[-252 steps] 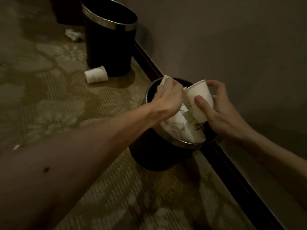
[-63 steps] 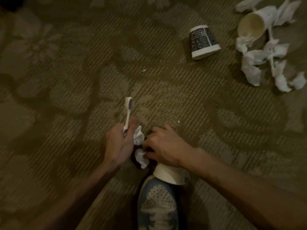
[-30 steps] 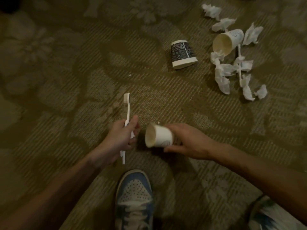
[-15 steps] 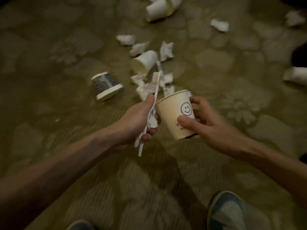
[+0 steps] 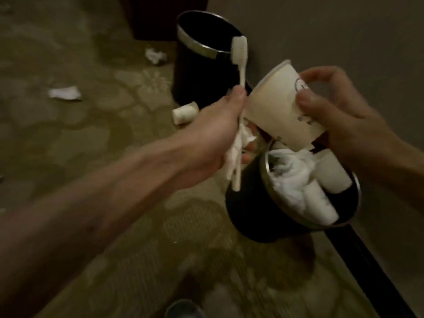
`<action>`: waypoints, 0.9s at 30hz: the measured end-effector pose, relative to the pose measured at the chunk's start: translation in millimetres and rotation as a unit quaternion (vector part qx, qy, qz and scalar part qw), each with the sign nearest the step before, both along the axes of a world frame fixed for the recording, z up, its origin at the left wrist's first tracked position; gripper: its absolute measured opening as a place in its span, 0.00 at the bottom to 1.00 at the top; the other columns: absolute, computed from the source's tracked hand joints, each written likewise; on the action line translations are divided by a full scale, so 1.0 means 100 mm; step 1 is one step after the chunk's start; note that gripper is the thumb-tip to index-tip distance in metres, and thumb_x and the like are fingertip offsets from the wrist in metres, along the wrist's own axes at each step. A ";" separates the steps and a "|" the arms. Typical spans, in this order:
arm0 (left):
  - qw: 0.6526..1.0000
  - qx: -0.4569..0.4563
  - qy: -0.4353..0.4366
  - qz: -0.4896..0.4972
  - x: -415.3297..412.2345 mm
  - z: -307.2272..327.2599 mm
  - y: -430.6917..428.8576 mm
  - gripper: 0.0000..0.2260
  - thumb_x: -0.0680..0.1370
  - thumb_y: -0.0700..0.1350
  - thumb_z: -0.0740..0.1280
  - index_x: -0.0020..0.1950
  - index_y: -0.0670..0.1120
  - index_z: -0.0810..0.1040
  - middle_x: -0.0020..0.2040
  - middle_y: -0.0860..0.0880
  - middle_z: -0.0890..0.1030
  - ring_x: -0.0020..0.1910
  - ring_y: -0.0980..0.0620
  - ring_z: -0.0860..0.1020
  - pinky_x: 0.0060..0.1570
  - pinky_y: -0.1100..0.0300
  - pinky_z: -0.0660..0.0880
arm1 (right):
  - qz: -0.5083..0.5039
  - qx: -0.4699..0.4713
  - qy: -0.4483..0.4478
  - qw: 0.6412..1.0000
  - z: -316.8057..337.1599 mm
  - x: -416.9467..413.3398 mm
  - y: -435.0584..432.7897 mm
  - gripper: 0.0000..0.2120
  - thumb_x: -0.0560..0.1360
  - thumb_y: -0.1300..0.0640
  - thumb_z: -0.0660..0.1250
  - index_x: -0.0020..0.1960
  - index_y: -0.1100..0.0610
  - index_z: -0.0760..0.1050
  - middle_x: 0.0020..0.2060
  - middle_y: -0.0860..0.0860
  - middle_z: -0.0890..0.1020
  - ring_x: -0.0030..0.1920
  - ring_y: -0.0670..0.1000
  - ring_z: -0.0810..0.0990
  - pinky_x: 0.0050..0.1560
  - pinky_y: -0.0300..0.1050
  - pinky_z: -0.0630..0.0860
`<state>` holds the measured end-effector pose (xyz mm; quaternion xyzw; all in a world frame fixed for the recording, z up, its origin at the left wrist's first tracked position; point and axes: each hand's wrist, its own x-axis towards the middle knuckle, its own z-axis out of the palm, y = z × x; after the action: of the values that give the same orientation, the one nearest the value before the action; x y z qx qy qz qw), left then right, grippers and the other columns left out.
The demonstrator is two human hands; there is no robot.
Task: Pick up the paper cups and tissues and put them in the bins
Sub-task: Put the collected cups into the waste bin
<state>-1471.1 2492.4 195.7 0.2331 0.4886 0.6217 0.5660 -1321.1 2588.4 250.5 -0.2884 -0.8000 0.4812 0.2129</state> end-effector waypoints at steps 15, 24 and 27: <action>0.889 -0.121 0.387 -0.214 1.26 -0.82 1.21 0.12 0.85 0.47 0.53 0.59 0.49 0.75 0.52 0.50 0.75 0.55 0.49 0.75 0.46 0.61 0.67 | -0.108 0.050 -0.270 0.956 -0.81 1.62 0.57 0.21 0.71 0.34 0.56 0.60 0.36 0.54 0.52 0.31 0.70 0.51 0.30 0.76 0.43 0.35 0.80; 0.856 -0.139 0.450 -0.214 1.21 -0.85 1.27 0.18 0.83 0.50 0.57 0.72 0.47 0.68 0.68 0.41 0.74 0.66 0.41 0.71 0.55 0.56 0.67 | -0.087 0.261 -0.364 0.890 -1.19 1.60 0.71 0.18 0.79 0.44 0.61 0.65 0.50 0.68 0.61 0.49 0.76 0.59 0.48 0.71 0.52 0.44 0.62; 0.826 -0.096 0.508 -0.227 1.15 -0.70 1.24 0.18 0.84 0.53 0.55 0.70 0.46 0.69 0.65 0.41 0.76 0.63 0.40 0.74 0.60 0.50 0.72 | -0.110 0.229 -0.339 0.906 -1.12 1.60 0.71 0.24 0.77 0.43 0.64 0.70 0.51 0.69 0.64 0.49 0.74 0.61 0.45 0.68 0.55 0.42 0.63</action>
<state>-1355.7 2616.1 125.4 0.5649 0.6973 0.2195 0.3828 -1161.4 2659.5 138.4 -0.4638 -0.8752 0.1311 0.0412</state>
